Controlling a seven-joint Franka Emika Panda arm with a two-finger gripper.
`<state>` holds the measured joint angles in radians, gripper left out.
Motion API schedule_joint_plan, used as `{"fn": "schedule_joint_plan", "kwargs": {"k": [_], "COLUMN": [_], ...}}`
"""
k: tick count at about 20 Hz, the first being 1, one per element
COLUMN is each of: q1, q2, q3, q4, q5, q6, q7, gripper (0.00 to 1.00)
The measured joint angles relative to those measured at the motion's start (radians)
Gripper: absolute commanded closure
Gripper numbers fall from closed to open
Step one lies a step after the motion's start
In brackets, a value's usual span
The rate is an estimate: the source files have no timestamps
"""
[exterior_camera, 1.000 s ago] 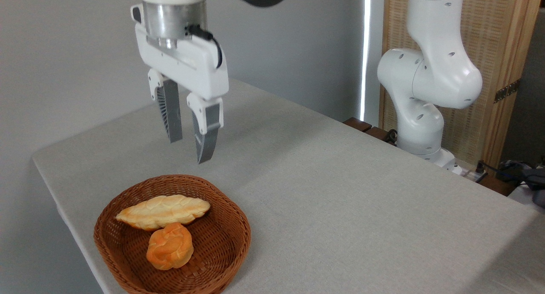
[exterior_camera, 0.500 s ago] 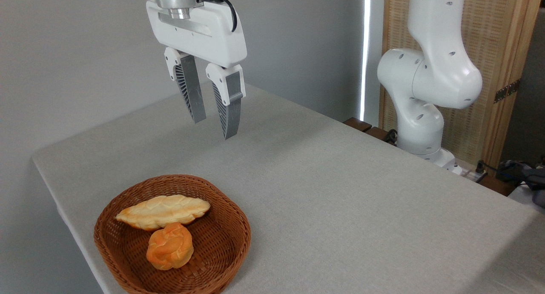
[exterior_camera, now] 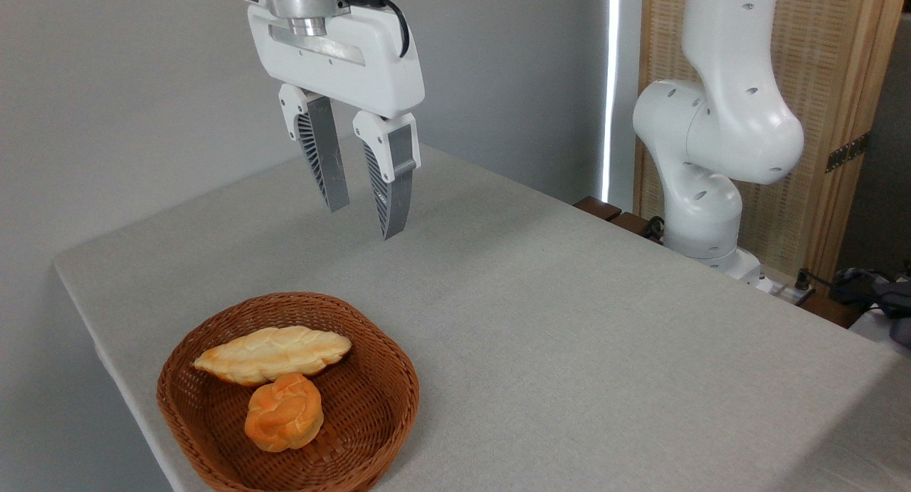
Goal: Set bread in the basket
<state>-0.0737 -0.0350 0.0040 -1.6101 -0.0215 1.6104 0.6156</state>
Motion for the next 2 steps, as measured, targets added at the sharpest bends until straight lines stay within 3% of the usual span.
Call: {"fn": "schedule_joint_plan", "kwargs": {"k": [2], "q1": [0.0], "q2": [0.001], "q3": [0.0], "q4": [0.0], "q5": [0.0], "q6": [0.0], "q7": [0.0], "gripper": [0.0]}}
